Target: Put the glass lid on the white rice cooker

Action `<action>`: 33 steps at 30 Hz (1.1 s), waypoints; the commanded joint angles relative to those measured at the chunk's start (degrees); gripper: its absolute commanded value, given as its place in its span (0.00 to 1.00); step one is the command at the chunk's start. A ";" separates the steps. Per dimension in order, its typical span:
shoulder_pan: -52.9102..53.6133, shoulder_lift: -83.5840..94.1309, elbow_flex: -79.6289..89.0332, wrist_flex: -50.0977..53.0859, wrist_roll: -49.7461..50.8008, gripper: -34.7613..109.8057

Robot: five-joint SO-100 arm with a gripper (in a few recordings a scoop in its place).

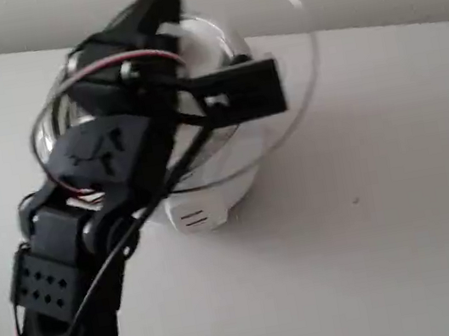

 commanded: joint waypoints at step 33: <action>-18.28 -14.68 -10.55 -11.25 1.05 0.24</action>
